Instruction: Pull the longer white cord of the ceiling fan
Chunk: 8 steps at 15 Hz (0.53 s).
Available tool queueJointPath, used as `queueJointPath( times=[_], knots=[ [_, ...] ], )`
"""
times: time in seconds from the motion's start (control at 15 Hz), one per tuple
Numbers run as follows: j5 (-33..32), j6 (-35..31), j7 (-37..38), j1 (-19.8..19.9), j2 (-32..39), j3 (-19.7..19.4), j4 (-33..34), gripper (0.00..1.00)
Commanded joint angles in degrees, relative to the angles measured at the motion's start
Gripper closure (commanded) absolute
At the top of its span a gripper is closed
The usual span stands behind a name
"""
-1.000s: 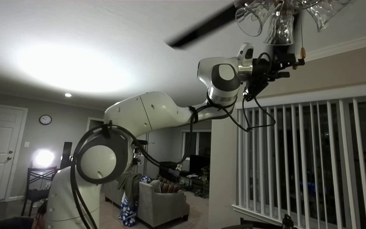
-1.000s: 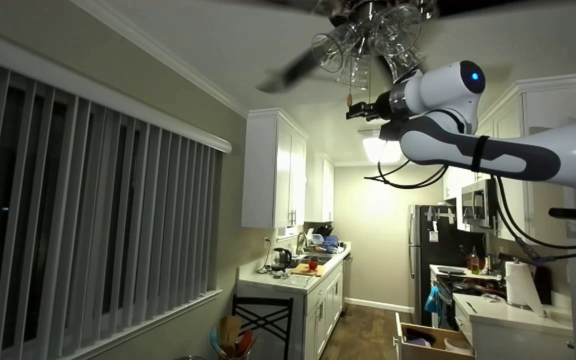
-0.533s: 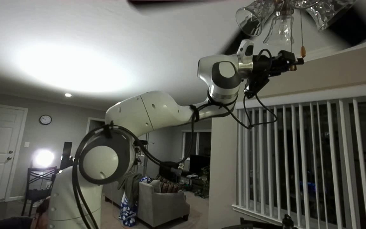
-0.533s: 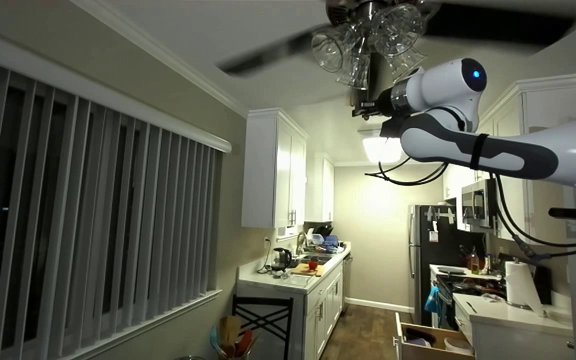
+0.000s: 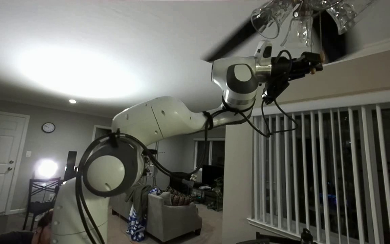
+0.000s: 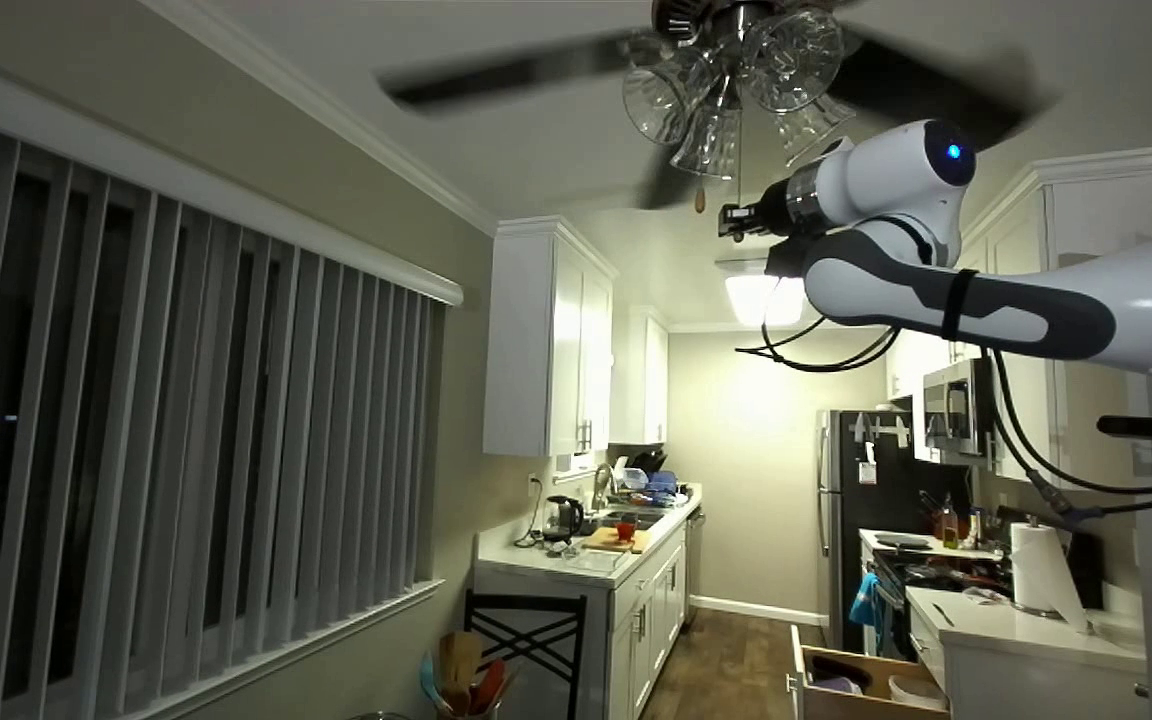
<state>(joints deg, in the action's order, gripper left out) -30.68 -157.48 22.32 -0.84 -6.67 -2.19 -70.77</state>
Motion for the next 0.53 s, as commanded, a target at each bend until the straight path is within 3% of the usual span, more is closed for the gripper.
queueJointPath(
  times=[0.0, 0.47],
  knots=[
    [0.2, 1.6, -1.0, 0.1, -0.4, -0.4, -0.1, 0.98],
    [-1.2, 1.0, 0.8, 0.5, -5.6, -1.1, -10.6, 0.98]
  ],
)
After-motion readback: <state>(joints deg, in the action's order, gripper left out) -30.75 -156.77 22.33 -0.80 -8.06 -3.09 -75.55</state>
